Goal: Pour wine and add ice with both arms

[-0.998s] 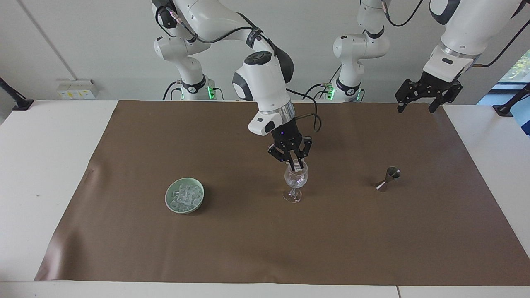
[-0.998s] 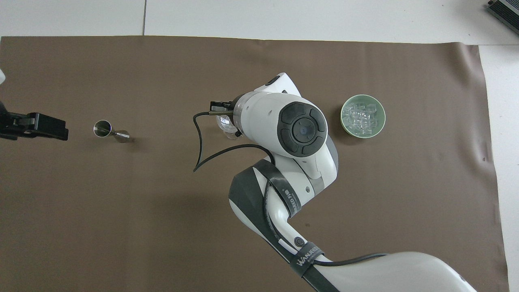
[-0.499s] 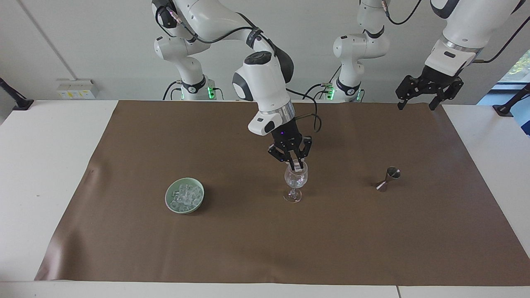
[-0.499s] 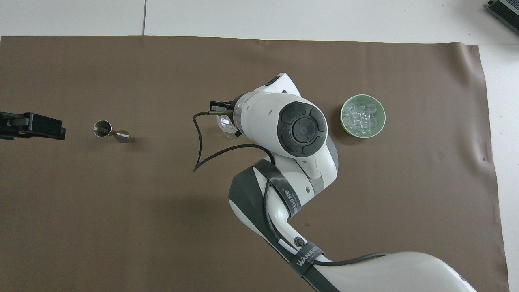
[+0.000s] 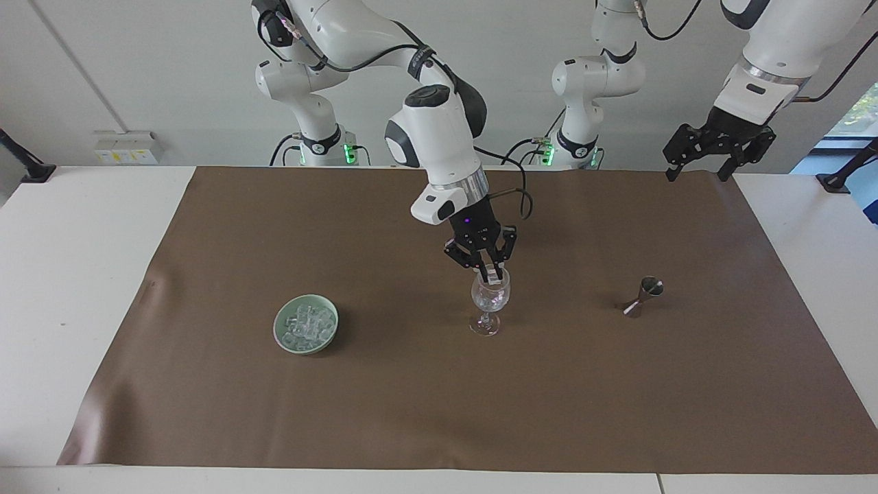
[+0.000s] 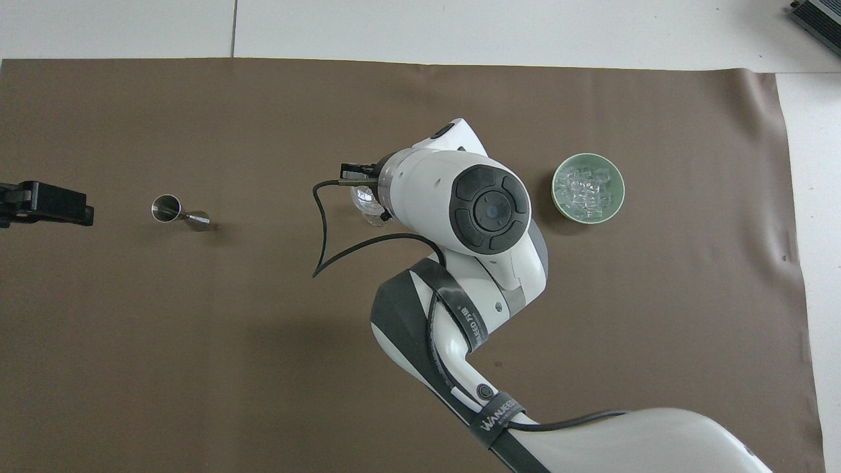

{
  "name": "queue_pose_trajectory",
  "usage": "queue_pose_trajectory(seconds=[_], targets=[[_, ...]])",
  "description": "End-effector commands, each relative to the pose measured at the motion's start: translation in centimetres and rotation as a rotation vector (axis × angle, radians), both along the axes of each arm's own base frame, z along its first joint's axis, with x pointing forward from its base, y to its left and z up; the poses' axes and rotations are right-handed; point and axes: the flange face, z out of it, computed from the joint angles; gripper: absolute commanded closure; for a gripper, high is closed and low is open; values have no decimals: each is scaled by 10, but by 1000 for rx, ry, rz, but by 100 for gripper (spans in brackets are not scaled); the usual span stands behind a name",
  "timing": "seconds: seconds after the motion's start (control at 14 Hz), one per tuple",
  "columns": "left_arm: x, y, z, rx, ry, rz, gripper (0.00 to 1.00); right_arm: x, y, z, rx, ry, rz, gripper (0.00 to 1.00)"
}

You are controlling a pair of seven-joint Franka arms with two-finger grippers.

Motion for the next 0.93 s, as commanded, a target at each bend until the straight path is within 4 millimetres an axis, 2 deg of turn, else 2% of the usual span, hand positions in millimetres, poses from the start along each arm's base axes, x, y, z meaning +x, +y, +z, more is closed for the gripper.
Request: queue_pose_trajectory(seconds=[0.0, 0.86], targets=[[-6, 3, 2, -7, 11, 4, 0, -3, 1, 1, 20, 17, -37, 90], [-6, 3, 2, -7, 12, 4, 0, -9, 8, 3, 30, 30, -55, 90]])
